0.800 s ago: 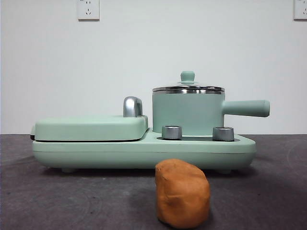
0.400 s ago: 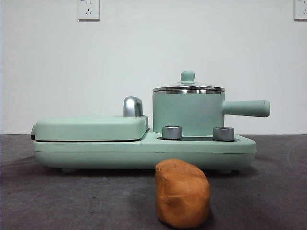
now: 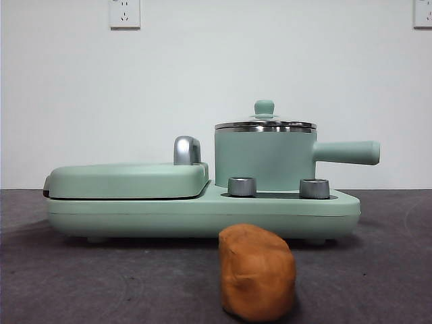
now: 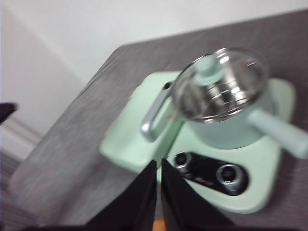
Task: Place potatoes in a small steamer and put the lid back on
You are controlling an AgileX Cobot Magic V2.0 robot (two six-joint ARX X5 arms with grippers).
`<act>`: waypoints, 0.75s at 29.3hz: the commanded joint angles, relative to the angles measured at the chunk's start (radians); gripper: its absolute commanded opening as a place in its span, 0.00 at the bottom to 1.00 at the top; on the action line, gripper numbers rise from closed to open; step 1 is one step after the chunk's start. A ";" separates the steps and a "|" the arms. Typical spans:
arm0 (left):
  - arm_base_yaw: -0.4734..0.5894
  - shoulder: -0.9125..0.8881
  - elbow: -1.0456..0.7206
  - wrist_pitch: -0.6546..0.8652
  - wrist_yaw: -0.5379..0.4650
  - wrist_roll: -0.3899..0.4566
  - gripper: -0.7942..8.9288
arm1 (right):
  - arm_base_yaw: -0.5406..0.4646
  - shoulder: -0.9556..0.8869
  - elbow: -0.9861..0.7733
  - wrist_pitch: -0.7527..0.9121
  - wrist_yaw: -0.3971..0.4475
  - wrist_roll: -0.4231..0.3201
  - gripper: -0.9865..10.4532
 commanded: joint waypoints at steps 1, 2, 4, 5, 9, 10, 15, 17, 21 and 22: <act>-0.036 0.073 0.093 -0.074 0.017 0.103 0.12 | 0.023 0.022 0.047 0.003 -0.033 -0.026 0.10; -0.050 0.098 0.121 -0.103 0.017 0.119 0.12 | 0.033 0.026 0.058 0.003 -0.031 -0.026 0.10; -0.072 0.139 0.162 -0.138 0.017 0.139 0.16 | 0.047 0.028 0.068 0.004 -0.031 -0.026 0.11; -0.085 0.164 0.187 -0.150 0.017 0.145 0.22 | 0.055 0.029 0.071 0.003 -0.031 -0.025 0.14; -0.128 0.225 0.244 -0.155 0.017 0.158 0.45 | 0.071 0.030 0.071 -0.014 -0.031 -0.024 0.33; -0.138 0.237 0.255 -0.155 0.017 0.161 0.48 | 0.072 0.031 0.071 -0.021 -0.031 -0.025 0.38; -0.195 0.299 0.308 -0.151 0.016 0.187 0.57 | 0.074 0.032 0.071 -0.043 -0.028 -0.026 0.56; -0.217 0.327 0.331 -0.152 0.016 0.207 0.57 | 0.074 0.032 0.071 -0.046 -0.028 -0.027 0.57; -0.255 0.394 0.385 -0.154 0.003 0.234 0.57 | 0.074 0.032 0.071 -0.049 -0.027 -0.032 0.57; -0.261 0.413 0.401 -0.155 -0.003 0.240 0.57 | 0.074 0.032 0.071 -0.049 -0.028 -0.032 0.57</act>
